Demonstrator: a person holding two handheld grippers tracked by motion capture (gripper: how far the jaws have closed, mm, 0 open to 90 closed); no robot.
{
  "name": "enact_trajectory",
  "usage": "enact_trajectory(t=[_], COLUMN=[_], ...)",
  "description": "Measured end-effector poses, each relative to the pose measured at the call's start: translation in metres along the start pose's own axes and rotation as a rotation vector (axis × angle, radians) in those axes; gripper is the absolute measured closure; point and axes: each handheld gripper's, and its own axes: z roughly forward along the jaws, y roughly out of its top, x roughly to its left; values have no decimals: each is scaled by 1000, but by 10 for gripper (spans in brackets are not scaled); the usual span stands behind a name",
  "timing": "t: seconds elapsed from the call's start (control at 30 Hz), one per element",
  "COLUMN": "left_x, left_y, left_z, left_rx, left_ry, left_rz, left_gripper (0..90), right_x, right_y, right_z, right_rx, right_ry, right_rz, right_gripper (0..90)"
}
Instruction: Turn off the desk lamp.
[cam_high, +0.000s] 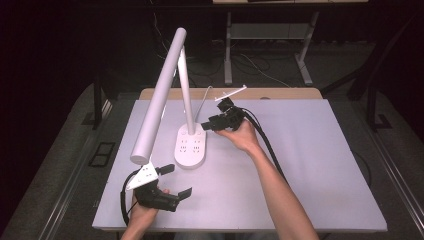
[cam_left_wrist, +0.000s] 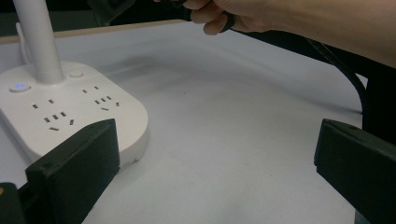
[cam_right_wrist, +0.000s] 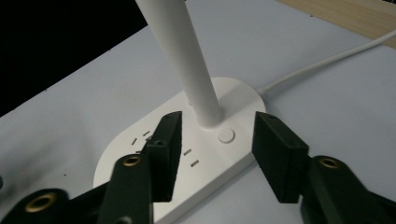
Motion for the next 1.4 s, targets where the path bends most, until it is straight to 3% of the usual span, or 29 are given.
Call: enact_trajectory(t=[0.23, 0.27, 0.3, 0.47, 1.03, 1.13, 1.27, 1.3, 1.33, 1.4], left_x=[0, 0, 0, 1, 4, 4, 4, 4, 4, 5], left_y=[0, 0, 0, 0, 0, 0, 0, 0, 0, 0], left_z=[0, 0, 1, 0, -4, -5, -6, -6, -6, -6], left_rx=[-2, 2, 4, 0, -7, -6, -12, -12, -14, -13], left_ry=[-3, -5, -6, -5, 2, 4, 7, 7, 7, 6], left_rz=[-2, 2, 4, 1, -11, -10, -11, -11, -13, -12], left_gripper=[0, 0, 0, 0, 0, 0, 0, 0, 0, 0], right_x=[-4, -4, -6, -11, -14, -14, -17, -17, -22, -22], right_y=[-1, -1, -3, -6, -19, -20, -22, -22, -24, -25], right_z=[16, 16, 20, 29, 63, 63, 61, 61, 60, 60], right_rx=[-4, -4, -12, -9, -15, -16, -15, -15, -27, -34], right_ry=[8, 8, 12, 21, 22, 19, -27, -27, 5, 6], right_rz=[22, 22, 42, 57, 111, 108, 113, 113, 145, 141], right_gripper=[768, 768, 828, 898, 900, 900, 900, 900, 900, 900])
